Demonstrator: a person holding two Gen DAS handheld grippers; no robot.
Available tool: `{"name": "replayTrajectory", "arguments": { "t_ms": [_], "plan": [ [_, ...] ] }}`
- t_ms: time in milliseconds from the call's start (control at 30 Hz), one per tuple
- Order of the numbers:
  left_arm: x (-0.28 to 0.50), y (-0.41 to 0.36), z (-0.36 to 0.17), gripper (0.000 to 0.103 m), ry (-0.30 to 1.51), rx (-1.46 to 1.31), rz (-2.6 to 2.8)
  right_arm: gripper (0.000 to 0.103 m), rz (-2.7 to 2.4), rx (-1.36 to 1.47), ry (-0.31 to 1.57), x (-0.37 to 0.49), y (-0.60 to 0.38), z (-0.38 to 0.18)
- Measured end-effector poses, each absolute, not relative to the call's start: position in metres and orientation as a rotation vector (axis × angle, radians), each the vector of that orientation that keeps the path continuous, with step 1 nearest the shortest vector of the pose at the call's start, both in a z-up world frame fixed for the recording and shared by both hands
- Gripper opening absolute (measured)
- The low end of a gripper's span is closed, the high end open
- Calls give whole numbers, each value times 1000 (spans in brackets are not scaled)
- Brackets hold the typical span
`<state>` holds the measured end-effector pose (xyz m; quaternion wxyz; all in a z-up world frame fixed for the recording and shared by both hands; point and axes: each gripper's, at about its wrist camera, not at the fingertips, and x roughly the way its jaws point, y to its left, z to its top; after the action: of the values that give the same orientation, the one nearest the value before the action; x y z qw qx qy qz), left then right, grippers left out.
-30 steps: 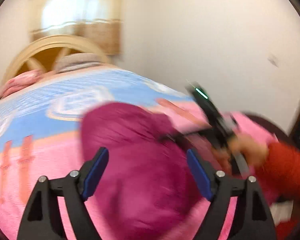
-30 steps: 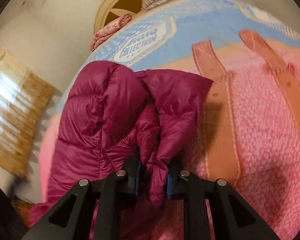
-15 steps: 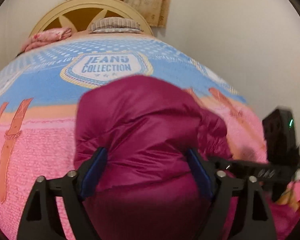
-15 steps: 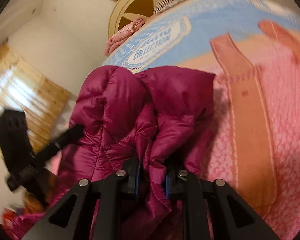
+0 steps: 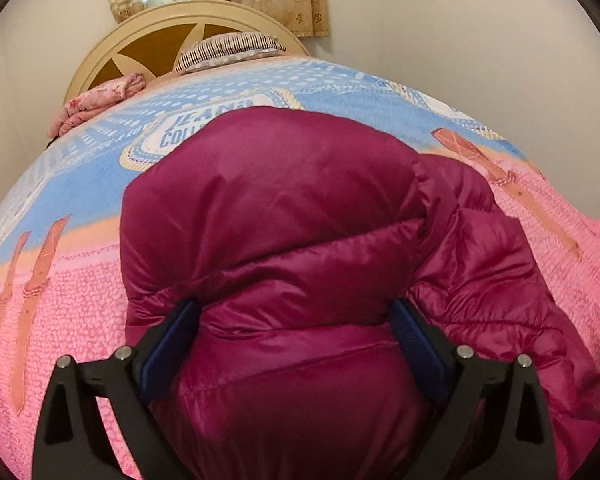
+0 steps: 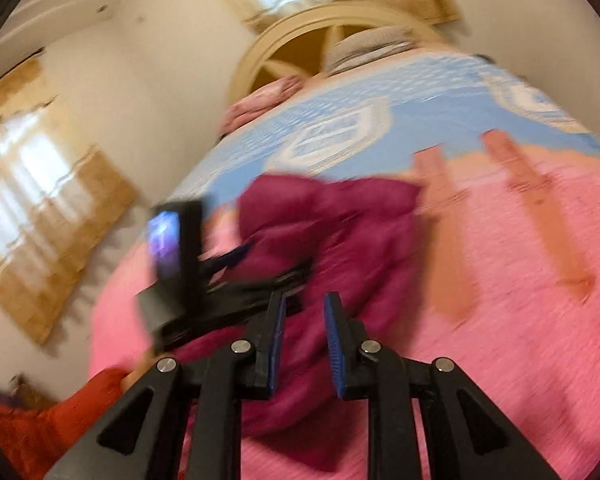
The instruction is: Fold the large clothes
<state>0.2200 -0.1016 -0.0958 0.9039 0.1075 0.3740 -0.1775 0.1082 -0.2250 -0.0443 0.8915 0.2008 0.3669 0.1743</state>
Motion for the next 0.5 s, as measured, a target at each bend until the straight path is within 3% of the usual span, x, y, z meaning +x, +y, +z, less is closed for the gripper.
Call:
{"name": "replayTrajectory", "arguments": {
  "t_ms": [200,500],
  "plan": [
    [222,-100,-96,98,778,224,-370,20,307,377,892,94,-213,-96],
    [224,-109,-104,101,769,246,-343,18,315,541,891,81,-231,-136]
  ]
}}
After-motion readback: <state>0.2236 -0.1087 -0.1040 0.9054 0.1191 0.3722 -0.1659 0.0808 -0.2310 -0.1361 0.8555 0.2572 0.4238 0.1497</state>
